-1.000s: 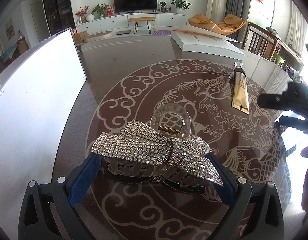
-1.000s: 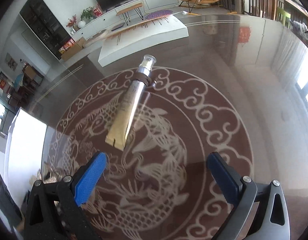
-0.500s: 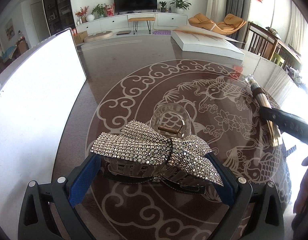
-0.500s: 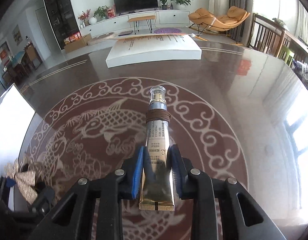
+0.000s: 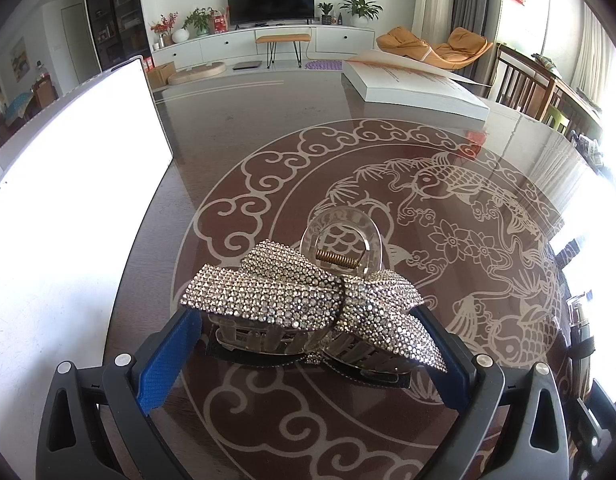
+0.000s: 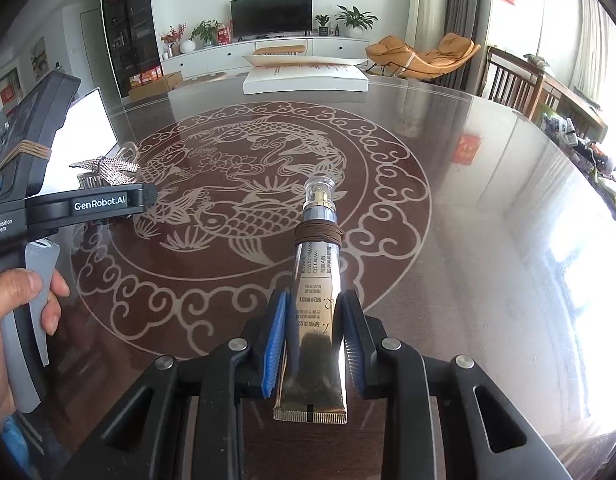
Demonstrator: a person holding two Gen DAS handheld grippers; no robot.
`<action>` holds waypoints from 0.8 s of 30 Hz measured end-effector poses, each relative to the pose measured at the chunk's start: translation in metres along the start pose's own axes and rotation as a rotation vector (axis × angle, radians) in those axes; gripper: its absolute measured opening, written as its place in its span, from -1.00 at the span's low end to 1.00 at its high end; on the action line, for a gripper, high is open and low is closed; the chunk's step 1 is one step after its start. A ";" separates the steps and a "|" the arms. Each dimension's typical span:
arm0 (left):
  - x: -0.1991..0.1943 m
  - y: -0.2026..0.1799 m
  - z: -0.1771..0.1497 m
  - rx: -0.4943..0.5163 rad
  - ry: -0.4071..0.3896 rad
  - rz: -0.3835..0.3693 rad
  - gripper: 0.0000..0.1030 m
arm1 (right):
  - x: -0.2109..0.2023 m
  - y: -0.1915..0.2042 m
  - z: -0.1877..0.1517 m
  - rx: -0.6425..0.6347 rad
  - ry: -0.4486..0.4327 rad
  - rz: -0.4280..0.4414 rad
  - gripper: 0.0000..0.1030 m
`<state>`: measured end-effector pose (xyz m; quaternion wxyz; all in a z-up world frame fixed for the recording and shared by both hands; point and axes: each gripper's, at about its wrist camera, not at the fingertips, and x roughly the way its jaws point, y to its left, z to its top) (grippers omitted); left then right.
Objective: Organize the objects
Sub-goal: 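Carry hair clip and gold tube into the white bin and open both tools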
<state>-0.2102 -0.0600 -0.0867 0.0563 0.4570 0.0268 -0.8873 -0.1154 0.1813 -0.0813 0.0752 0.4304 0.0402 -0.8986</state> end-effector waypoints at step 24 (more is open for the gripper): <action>-0.061 0.005 -0.031 -0.097 -0.111 -0.192 0.40 | -0.015 -0.028 -0.004 0.158 0.093 0.159 -0.50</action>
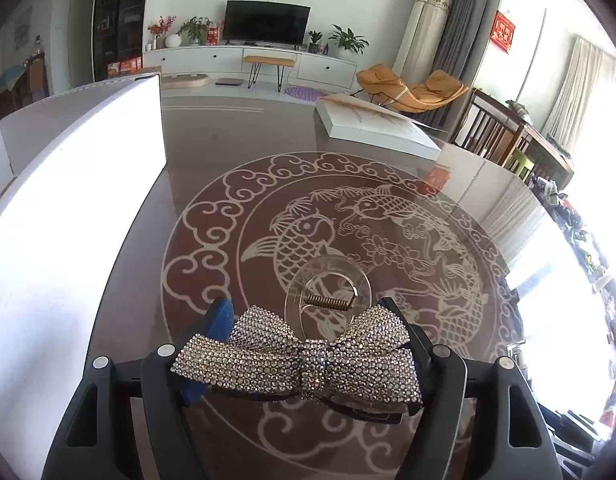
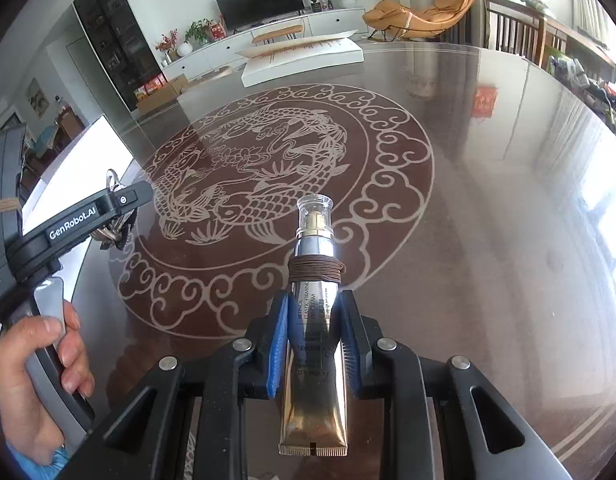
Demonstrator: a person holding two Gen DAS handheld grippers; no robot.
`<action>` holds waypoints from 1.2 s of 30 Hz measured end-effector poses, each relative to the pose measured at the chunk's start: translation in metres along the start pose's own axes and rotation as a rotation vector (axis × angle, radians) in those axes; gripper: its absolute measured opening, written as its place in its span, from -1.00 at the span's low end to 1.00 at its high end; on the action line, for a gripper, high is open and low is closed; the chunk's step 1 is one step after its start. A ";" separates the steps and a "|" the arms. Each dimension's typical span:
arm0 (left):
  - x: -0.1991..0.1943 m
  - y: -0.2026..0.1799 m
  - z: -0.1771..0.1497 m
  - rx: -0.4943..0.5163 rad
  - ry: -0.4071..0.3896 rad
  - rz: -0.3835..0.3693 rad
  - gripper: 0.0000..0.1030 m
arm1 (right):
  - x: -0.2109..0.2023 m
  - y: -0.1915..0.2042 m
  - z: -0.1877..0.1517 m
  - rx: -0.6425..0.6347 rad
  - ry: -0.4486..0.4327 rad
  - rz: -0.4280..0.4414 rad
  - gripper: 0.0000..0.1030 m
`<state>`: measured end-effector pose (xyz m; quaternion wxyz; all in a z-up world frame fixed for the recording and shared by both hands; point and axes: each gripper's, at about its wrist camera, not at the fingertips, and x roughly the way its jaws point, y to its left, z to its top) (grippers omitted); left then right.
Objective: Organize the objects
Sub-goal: 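Carry hair clip and gold tube into the white bin and open both tools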
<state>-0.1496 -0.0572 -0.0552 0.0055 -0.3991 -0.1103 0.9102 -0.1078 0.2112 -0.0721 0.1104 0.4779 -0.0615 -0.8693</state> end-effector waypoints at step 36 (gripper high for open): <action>-0.194 0.237 -0.029 -0.098 0.021 0.447 0.92 | -0.003 0.352 0.005 -0.441 0.196 0.468 -0.06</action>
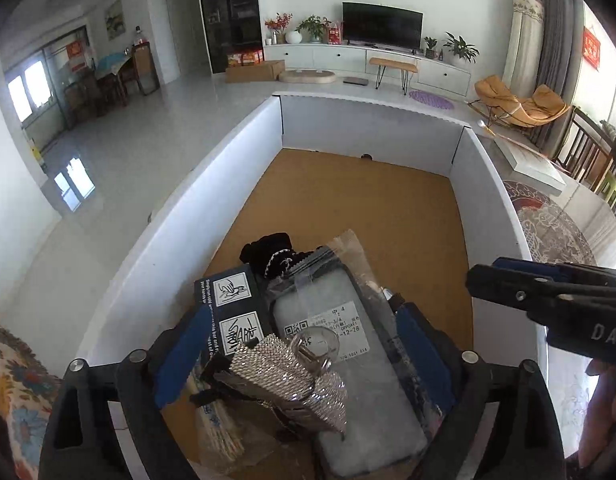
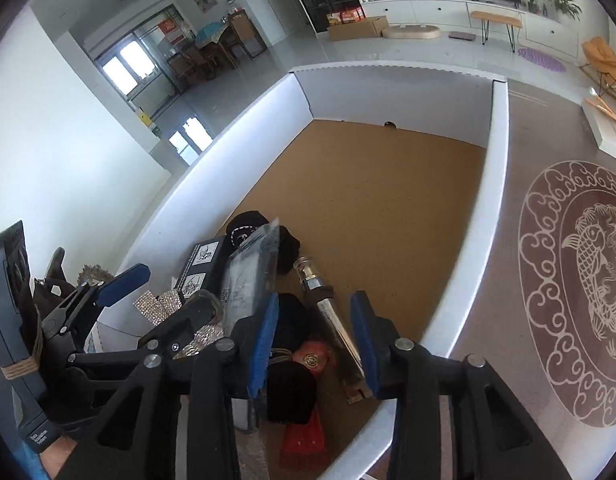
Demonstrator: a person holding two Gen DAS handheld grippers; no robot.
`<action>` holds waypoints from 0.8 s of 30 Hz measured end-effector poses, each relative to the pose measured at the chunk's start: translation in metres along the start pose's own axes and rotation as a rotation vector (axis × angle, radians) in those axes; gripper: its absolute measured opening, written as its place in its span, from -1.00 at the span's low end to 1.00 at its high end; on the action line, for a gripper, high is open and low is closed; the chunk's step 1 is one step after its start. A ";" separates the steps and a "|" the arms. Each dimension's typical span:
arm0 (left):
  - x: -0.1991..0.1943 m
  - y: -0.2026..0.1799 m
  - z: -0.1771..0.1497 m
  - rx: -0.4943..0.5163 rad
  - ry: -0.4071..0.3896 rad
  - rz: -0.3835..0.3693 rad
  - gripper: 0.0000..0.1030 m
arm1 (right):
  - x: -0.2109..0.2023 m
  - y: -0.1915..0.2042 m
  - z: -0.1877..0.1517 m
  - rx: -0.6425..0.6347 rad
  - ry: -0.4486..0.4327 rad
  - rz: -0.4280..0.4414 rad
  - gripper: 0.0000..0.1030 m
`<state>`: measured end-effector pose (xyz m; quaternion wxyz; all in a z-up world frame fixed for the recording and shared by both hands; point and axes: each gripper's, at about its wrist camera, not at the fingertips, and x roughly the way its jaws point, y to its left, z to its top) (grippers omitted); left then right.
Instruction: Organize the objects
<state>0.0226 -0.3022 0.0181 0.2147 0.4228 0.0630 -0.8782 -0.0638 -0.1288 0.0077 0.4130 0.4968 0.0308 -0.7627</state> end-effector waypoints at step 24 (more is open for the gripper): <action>-0.052 -0.003 -0.006 -0.050 0.132 0.093 0.98 | -0.058 0.029 -0.016 -0.059 0.024 -0.200 0.79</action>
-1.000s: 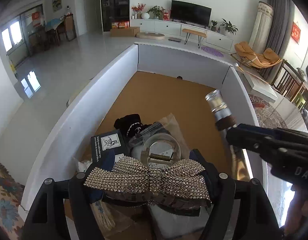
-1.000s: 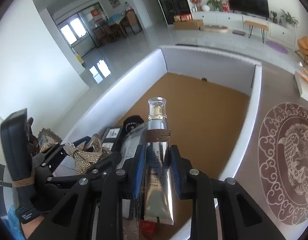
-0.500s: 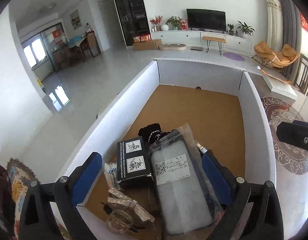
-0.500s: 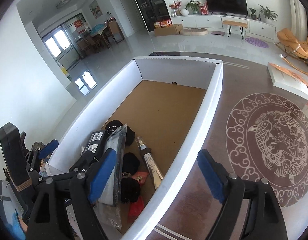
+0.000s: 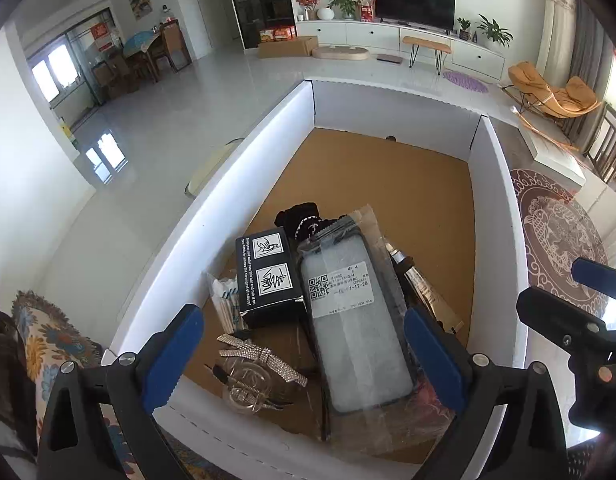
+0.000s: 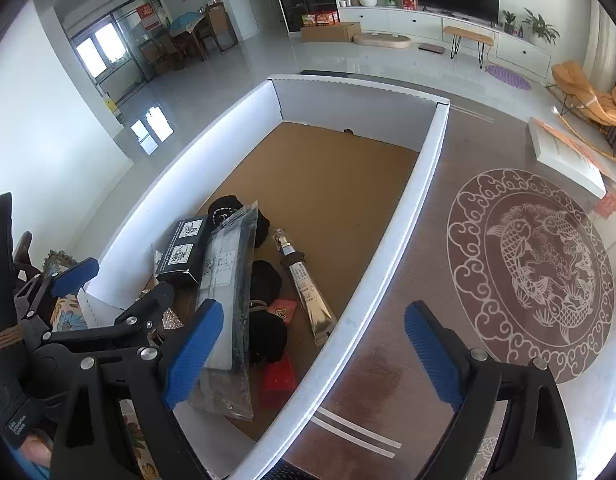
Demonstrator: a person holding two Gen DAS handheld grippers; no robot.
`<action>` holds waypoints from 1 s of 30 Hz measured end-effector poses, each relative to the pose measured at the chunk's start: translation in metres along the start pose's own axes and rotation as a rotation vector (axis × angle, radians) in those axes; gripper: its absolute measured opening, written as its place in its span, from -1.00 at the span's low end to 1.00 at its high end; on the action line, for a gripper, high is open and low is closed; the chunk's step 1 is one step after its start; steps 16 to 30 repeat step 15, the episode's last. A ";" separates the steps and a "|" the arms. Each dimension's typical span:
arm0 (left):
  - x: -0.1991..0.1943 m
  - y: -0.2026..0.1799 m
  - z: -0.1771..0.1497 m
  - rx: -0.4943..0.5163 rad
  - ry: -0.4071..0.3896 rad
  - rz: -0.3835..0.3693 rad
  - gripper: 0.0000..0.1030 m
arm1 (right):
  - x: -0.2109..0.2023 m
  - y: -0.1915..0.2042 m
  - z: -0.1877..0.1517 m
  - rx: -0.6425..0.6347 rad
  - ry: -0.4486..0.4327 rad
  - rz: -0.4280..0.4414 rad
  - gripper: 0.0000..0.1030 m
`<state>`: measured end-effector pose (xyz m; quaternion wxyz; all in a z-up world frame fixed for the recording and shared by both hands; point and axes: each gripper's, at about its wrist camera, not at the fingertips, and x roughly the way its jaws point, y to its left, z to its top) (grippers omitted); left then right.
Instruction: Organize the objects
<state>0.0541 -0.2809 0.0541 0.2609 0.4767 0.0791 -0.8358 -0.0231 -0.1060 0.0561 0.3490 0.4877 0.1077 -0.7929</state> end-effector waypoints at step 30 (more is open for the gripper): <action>-0.002 0.015 -0.002 -0.050 -0.016 0.015 0.98 | 0.002 0.018 -0.004 -0.072 -0.012 -0.041 0.80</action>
